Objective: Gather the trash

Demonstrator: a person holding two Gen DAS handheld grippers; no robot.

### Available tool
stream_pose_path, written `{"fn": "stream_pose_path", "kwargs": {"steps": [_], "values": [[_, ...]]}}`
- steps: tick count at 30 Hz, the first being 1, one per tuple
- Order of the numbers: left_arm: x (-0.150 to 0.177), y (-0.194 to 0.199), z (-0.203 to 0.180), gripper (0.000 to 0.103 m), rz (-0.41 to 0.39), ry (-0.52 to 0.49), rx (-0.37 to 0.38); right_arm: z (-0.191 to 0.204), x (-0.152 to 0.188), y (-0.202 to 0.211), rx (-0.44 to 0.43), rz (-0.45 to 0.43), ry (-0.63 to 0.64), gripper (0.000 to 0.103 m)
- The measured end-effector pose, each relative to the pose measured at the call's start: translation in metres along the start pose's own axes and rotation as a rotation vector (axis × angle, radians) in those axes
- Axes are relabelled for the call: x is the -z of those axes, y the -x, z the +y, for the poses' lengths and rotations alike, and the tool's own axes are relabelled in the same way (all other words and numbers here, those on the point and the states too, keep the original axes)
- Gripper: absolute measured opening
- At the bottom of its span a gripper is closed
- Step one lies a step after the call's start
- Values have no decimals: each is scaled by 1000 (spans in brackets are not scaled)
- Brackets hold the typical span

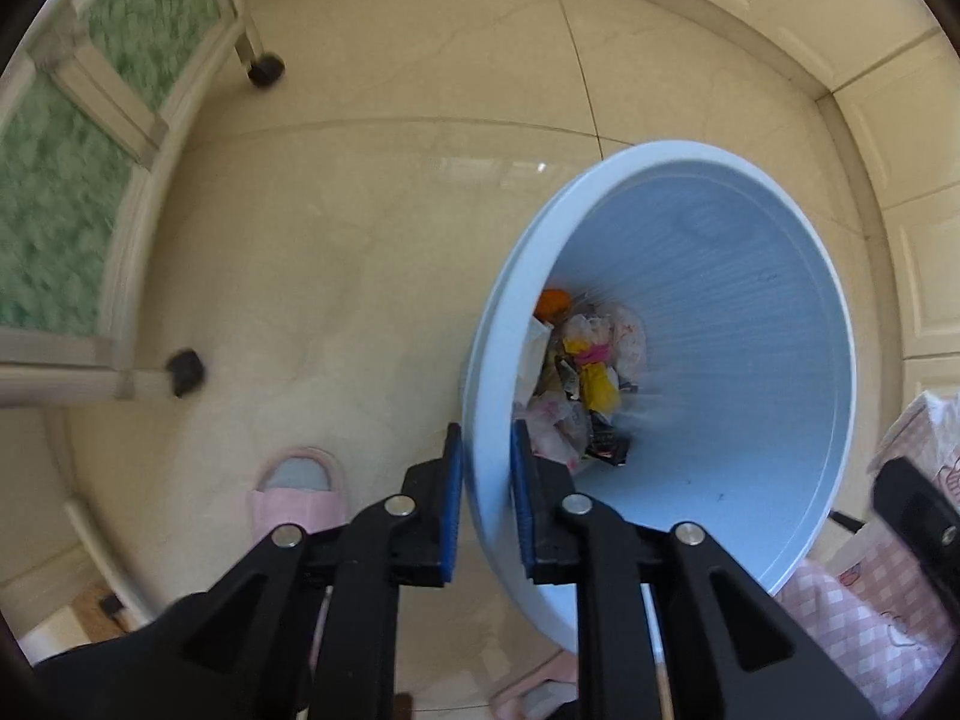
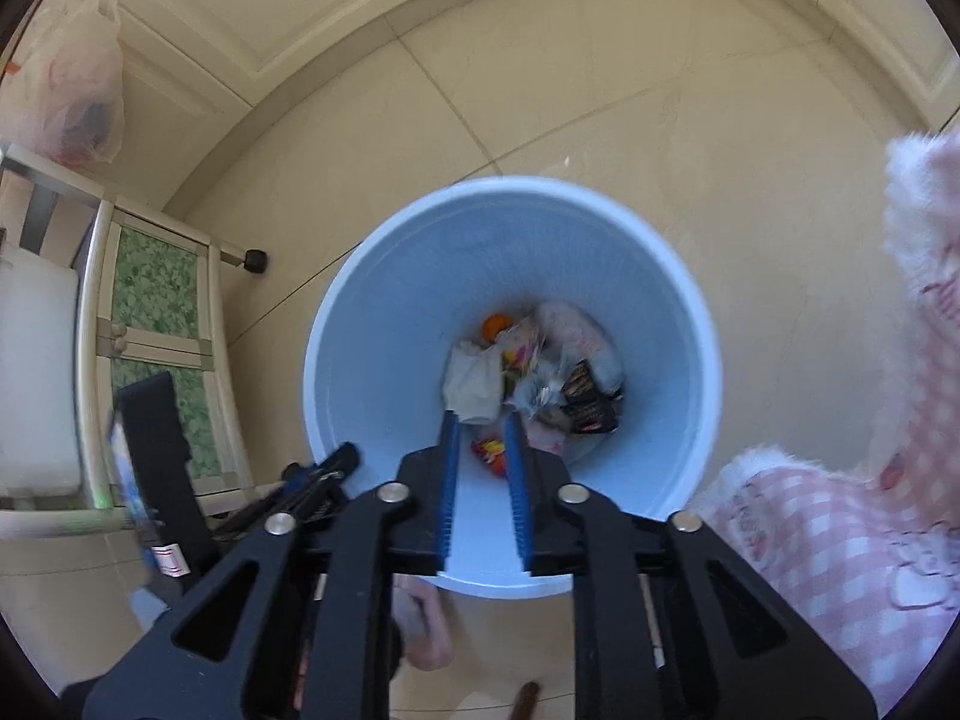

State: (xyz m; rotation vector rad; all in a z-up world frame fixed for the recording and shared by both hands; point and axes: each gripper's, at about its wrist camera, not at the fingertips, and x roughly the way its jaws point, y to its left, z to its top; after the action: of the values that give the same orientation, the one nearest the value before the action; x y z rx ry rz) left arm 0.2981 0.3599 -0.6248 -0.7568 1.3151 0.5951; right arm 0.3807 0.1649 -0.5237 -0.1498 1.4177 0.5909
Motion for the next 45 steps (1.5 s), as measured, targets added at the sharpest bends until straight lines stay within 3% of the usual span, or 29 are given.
{"fn": "stream_pose_path", "kwargs": {"steps": [3, 8, 15, 22, 31, 39, 45], "values": [[-1, 33, -17, 43, -58, -54, -12, 5, 2, 23, 51, -48, 31, 24], [1, 95, -44, 56, -122, -127, 71, 16, 13, 85, 157, -173, 80, 40], [25, 213, -83, 69, -284, -269, 196, 21, 46, 189, 215, -342, 80, 59], [73, 319, -102, 73, -431, -392, 274, 29, 97, 293, 275, -513, 74, 72], [154, 460, -111, 80, -672, -501, 406, 30, 182, 422, 355, -800, 59, 85], [232, 537, -115, 84, -781, -596, 453, 13, 255, 499, 368, -959, 4, 94], [285, 579, -117, 86, -841, -660, 457, 6, 310, 544, 392, -1052, -50, 94]]}}
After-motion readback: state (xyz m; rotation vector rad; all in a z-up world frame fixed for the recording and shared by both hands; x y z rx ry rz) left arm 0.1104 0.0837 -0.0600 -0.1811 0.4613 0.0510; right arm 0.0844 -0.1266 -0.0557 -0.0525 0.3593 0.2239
